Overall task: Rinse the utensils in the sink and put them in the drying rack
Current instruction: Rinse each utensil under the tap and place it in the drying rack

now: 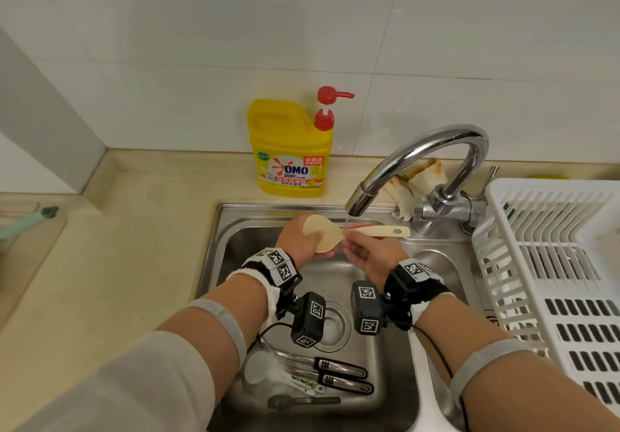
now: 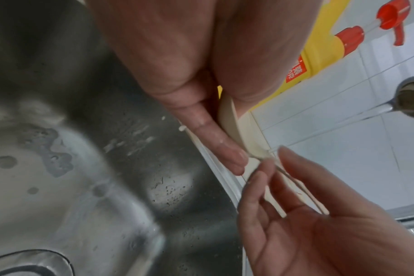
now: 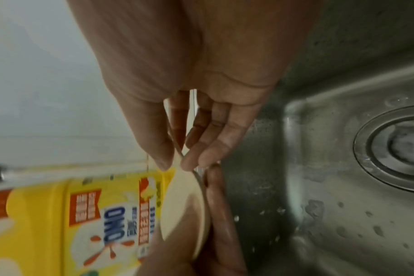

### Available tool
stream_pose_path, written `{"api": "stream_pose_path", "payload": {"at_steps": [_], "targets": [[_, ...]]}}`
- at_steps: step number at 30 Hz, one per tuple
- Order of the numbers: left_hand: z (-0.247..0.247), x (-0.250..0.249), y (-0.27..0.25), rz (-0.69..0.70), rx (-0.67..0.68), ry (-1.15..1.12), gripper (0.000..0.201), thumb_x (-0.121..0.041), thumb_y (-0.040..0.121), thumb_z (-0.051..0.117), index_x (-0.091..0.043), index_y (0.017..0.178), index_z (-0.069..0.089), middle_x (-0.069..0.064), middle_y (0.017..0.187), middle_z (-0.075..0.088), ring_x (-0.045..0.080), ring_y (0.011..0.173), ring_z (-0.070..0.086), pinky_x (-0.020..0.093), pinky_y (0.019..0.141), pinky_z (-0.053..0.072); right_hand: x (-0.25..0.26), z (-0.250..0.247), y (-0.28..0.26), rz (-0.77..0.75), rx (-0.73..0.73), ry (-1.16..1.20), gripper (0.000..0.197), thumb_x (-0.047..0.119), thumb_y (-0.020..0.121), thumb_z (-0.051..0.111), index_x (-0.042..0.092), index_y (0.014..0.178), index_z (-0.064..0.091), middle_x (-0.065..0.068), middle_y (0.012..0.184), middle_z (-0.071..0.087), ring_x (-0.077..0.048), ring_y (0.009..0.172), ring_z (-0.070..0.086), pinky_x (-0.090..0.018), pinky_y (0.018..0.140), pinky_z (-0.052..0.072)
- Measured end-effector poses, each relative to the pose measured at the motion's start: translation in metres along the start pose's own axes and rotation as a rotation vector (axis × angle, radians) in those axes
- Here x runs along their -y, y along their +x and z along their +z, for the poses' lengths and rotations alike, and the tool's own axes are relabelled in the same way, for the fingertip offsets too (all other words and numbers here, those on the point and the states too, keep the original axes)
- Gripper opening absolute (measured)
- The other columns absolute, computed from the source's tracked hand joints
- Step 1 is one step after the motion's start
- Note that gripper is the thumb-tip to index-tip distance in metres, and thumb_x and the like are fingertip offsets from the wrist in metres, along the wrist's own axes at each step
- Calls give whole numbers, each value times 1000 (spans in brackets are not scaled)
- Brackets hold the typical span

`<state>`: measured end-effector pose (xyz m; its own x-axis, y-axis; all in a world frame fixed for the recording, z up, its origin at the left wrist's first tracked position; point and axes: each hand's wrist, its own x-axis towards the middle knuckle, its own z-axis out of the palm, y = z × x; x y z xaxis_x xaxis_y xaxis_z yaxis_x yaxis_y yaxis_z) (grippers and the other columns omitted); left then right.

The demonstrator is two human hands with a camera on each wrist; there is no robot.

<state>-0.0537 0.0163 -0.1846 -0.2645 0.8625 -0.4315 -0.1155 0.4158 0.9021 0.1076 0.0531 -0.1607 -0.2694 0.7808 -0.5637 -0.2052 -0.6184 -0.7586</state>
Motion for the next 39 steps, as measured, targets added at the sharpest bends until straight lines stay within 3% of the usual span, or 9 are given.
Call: {"api": "stream_pose_path", "payload": {"at_steps": [3, 6, 13, 16, 20, 24, 32, 35, 39], "targets": [[-8, -7, -4, 63, -17, 66, 30, 2, 89, 57, -12, 116, 53, 13, 119, 56, 34, 108, 60, 45, 68, 63, -5, 13, 4, 42, -16, 24, 14, -1, 85, 72, 2, 98, 67, -13, 82, 73, -16, 70, 71, -24, 66, 60], [-14, -13, -7, 73, -58, 50, 34, -8, 82, 58, -17, 115, 54, 13, 117, 56, 39, 109, 60, 54, 74, 61, -4, 19, 6, 51, -35, 69, 12, 1, 87, 72, 0, 98, 67, -13, 80, 74, -13, 65, 72, -22, 63, 60], [-33, -11, -6, 59, -115, 65, 36, 3, 96, 42, -9, 129, 48, 23, 115, 64, 34, 79, 75, 34, 55, 61, 3, 20, 11, 85, -94, 225, 20, 11, 96, 63, -3, 110, 60, -18, 96, 71, -14, 69, 75, -24, 60, 61], [-41, -7, -8, 69, -97, 102, 37, 2, 96, 45, -8, 132, 47, 19, 117, 64, 30, 80, 76, 25, 48, 55, 2, 21, 12, 99, -93, 238, 22, 11, 95, 64, -2, 113, 59, -16, 94, 71, -15, 70, 74, -24, 59, 61], [-49, -2, -8, 77, -77, 169, 38, 1, 91, 57, -9, 129, 53, 15, 118, 66, 28, 88, 75, 26, 54, 58, -2, 22, 12, 83, -59, 166, 34, 5, 89, 71, 0, 121, 61, -11, 85, 70, -13, 64, 69, -23, 61, 60], [-59, 6, -6, 68, -70, 170, 37, -4, 91, 57, -10, 127, 56, 18, 115, 69, 27, 84, 76, 35, 62, 60, -1, 13, 13, 3, -116, 166, 19, 3, 99, 56, 4, 117, 55, -20, 96, 71, -17, 71, 74, -26, 63, 62], [-61, 6, -11, 34, -45, 52, 39, 4, 94, 51, -10, 130, 54, 20, 120, 66, 32, 88, 75, 29, 57, 58, 0, 8, 2, -7, -49, 78, 17, 2, 99, 55, 1, 115, 59, -22, 99, 69, -21, 80, 72, -26, 66, 61], [-62, 6, -11, -34, -50, -92, 28, -13, 96, 61, -14, 123, 59, 23, 123, 64, 32, 95, 71, 32, 66, 57, 3, 6, 3, -25, -45, 86, 18, 2, 99, 55, -2, 116, 59, -25, 106, 69, -24, 88, 72, -27, 70, 61], [-58, 1, -17, -176, -82, -309, 49, -55, 90, 63, -20, 125, 58, 13, 126, 60, 32, 115, 61, 38, 80, 59, 3, 8, 1, -34, -40, 98, 11, 5, 99, 56, 1, 109, 60, -19, 93, 69, -26, 89, 71, -30, 76, 60]]}}
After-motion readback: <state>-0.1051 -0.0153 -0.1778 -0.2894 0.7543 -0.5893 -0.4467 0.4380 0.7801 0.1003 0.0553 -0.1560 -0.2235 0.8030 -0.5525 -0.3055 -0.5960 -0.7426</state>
